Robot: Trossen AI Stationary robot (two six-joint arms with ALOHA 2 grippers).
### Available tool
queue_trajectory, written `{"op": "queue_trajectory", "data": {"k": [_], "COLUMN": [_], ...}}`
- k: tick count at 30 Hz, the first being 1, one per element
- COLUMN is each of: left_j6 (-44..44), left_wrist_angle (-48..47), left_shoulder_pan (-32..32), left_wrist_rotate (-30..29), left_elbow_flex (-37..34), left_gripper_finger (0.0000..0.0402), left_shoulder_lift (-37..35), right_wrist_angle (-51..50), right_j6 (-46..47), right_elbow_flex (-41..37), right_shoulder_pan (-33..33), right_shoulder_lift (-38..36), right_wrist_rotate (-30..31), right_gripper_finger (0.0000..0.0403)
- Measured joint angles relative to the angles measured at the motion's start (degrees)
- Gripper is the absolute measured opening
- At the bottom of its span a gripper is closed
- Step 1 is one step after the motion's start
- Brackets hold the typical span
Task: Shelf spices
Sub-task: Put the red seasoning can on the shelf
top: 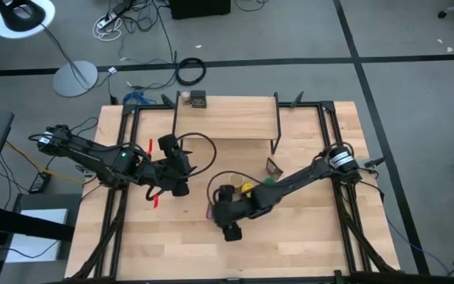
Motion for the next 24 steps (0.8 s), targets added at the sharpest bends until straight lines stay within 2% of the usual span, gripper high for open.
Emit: {"op": "queue_trajectory", "data": {"k": [3,7,24], "left_j6": [0.0,-0.08,-0.09], "left_wrist_angle": [-0.28,-0.29,-0.48], "left_shoulder_pan": [0.0,0.0,0.0], "left_wrist_rotate": [0.1,0.1,0.98], "left_elbow_flex": [0.0,0.0,0.0], "left_gripper_finger": [0.0234,0.0234,0.0234], "left_shoulder_lift": [0.0,0.0,0.0], "right_wrist_angle": [-4.01,-4.37,-4.46], "right_j6": [1.83,3.95,7.62], "right_elbow_flex": [2.64,4.77,5.27], "right_shoulder_pan": [-0.6,-1.63,-2.89], "right_shoulder_lift": [2.65,4.46,5.22], "right_wrist_rotate": [-0.71,-0.56,-2.6], "right_gripper_finger": [0.0351,0.0351,0.035]}}
